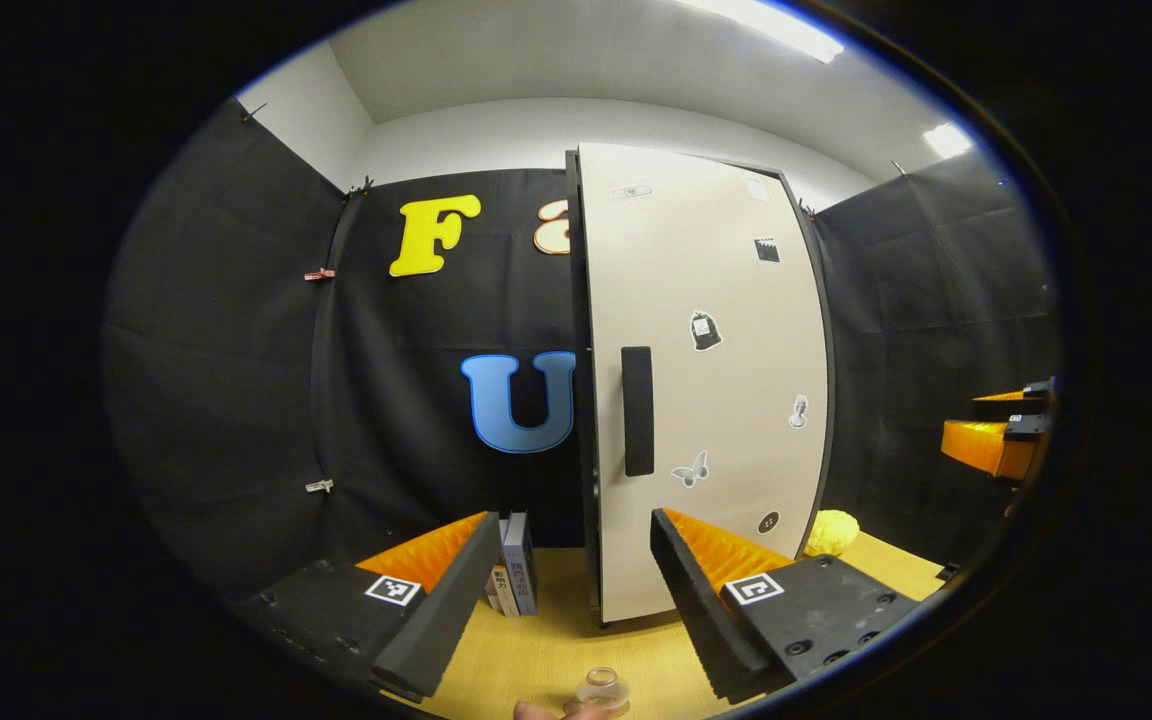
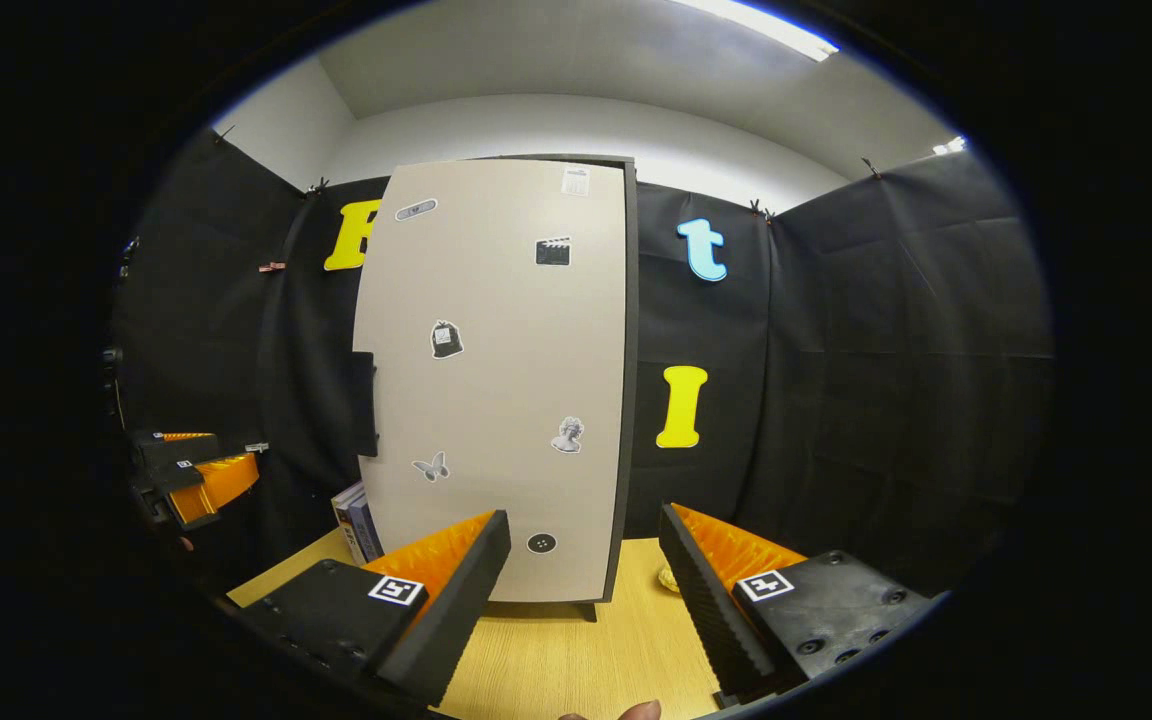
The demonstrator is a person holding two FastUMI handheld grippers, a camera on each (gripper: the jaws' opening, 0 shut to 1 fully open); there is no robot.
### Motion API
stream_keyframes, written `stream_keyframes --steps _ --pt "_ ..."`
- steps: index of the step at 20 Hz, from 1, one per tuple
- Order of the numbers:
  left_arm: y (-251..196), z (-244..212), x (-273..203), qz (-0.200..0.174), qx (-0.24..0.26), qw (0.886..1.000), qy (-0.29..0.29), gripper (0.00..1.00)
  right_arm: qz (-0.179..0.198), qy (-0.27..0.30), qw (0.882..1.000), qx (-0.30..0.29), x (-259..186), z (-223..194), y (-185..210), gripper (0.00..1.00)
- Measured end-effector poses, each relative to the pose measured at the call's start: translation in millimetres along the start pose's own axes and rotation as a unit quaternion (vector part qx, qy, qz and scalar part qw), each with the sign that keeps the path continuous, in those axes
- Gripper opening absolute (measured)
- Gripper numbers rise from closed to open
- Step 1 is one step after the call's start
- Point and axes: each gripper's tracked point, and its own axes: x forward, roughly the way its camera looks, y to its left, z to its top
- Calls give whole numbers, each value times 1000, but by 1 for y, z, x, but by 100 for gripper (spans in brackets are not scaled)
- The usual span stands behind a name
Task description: Open the cabinet door with the right hand, grasp the bottle in the cabinet with the left hand and place it on the coaster, then close the cabinet door with the right hand.
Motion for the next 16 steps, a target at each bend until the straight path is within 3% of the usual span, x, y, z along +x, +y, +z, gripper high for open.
stream_keyframes --steps 16 --pt "-3 0 -1 0 -8 1000 0 95 -9 2 1000 9 -2 -11 -3 97"
